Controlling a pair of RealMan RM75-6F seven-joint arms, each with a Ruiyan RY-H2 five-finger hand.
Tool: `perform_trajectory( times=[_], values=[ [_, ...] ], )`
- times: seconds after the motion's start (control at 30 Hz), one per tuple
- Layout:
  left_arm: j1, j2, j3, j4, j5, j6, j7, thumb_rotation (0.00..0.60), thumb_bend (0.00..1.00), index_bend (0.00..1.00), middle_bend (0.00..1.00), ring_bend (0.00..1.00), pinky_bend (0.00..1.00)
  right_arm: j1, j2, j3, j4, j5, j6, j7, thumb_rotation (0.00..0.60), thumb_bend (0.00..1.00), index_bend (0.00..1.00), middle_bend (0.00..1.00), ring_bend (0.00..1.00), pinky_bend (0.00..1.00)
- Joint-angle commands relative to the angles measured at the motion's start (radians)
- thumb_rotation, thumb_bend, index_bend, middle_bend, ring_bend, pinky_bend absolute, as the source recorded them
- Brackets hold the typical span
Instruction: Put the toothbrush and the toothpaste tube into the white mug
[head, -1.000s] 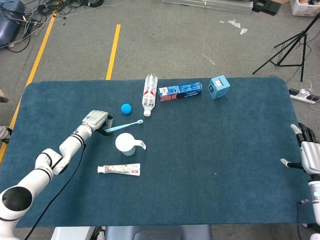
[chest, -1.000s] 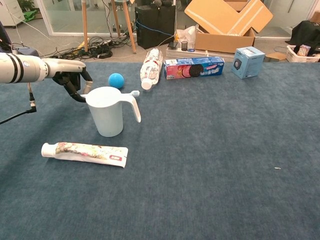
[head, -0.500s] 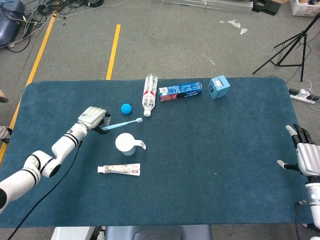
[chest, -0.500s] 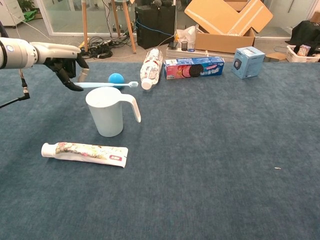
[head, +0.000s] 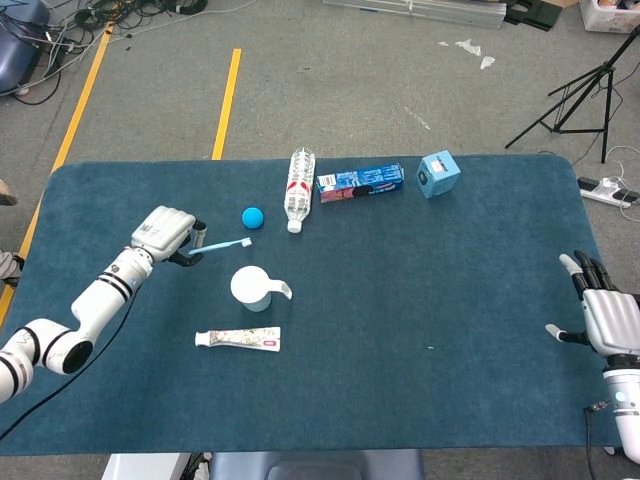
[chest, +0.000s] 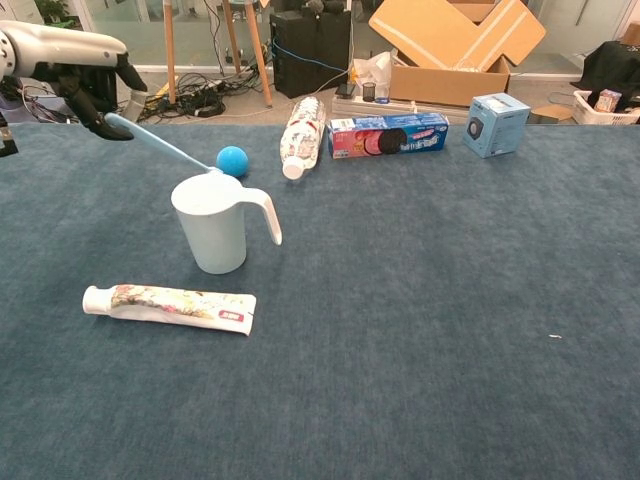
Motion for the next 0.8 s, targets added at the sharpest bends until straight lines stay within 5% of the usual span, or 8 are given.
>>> perform_trajectory(
  times=[0.03,0.43,0.8],
  values=[
    [0.018,0.062,-0.011,-0.088,-0.057,0.032,0.064,0.6,0.4,0.62,1.0,1.0,1.0,-0.001,0.0,-0.004,-0.005,-0.007,0.003,-0.002,0.6,0.01,0.11,0.02,0.01,0.4],
    [0.046,0.159,-0.02,-0.249,-0.113,0.093,0.146,0.6,0.4,0.65,1.0,1.0,1.0,-0.003,-0.001,-0.013,-0.014,-0.023,0.012,-0.009,0.6,0.01,0.11,0.02,0.01,0.4],
    [0.082,0.266,-0.042,-0.367,-0.096,0.103,0.086,0.6,0.4,0.65,1.0,1.0,1.0,0.001,-0.009,-0.015,-0.009,-0.019,0.004,-0.019,0.6,0.01,0.11,0.02,0.01,0.4]
  ],
)
